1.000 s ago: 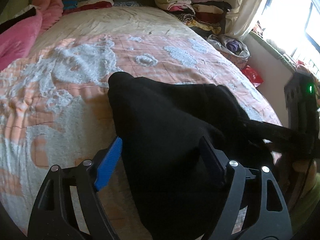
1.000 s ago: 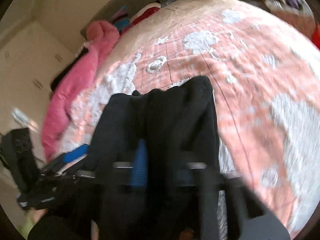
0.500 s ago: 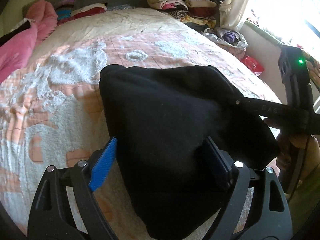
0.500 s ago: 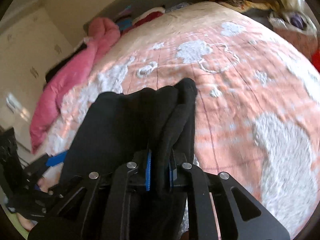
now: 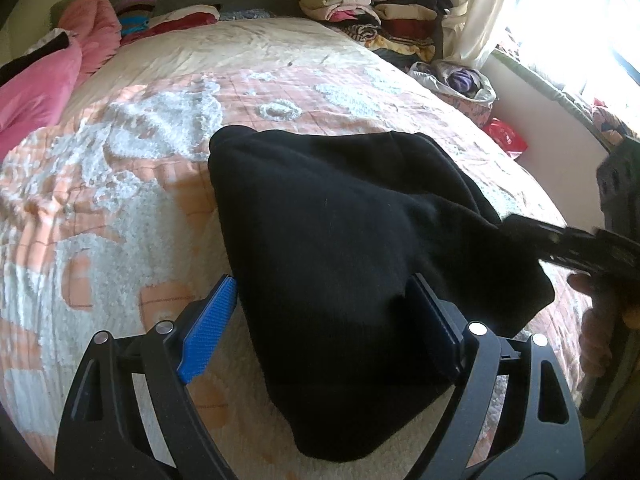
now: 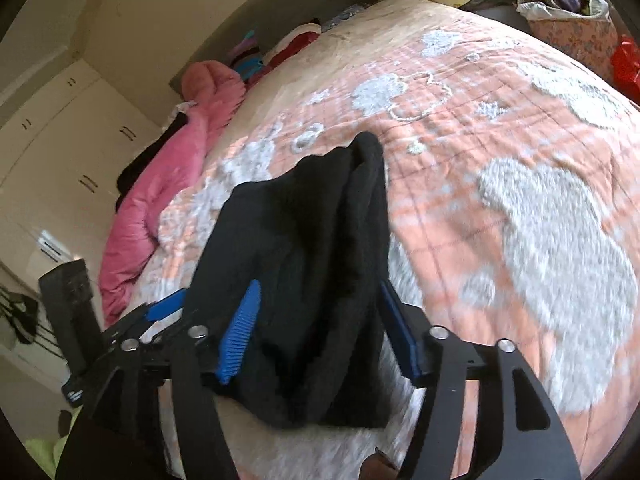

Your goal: Fold small clothes

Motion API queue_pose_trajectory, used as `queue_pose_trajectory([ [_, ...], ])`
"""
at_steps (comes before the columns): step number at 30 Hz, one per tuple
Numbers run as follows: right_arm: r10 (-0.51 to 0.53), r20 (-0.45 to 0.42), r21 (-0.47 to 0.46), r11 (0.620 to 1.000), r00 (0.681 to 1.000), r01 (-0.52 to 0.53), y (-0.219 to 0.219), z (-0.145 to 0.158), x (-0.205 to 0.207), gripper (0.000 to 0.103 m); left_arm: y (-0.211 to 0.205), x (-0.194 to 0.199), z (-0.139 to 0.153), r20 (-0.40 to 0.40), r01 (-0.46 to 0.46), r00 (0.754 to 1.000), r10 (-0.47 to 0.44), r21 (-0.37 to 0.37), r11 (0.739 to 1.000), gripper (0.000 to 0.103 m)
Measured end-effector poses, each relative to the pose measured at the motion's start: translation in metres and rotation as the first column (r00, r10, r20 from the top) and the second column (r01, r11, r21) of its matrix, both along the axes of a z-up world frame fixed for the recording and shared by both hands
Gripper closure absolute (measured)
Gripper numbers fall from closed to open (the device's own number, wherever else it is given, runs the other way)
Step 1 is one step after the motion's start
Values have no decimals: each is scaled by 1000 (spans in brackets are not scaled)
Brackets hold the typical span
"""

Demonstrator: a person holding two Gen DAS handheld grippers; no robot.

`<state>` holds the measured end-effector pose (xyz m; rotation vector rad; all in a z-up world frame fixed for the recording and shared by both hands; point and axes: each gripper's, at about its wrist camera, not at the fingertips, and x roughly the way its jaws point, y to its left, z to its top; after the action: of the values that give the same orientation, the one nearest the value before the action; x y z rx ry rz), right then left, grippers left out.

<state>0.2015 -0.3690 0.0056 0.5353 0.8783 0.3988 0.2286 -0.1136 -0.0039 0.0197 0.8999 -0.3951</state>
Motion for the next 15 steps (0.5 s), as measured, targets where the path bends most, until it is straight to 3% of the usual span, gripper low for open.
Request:
queue_pose_trajectory([
  [4, 16, -2, -10, 1000, 1000, -16, 5, 3, -12, 26, 3, -6, 2, 1, -5, 1000, 5, -14, 1000, 24],
  [13, 15, -28, 33, 999, 999, -14, 9, -3, -19, 25, 13, -19, 8, 1, -15, 1000, 15, -44, 999, 23],
  [15, 9, -20, 24, 1000, 1000, -8, 11, -2, -18, 34, 12, -18, 6, -9, -10, 1000, 10, -41, 999, 23],
])
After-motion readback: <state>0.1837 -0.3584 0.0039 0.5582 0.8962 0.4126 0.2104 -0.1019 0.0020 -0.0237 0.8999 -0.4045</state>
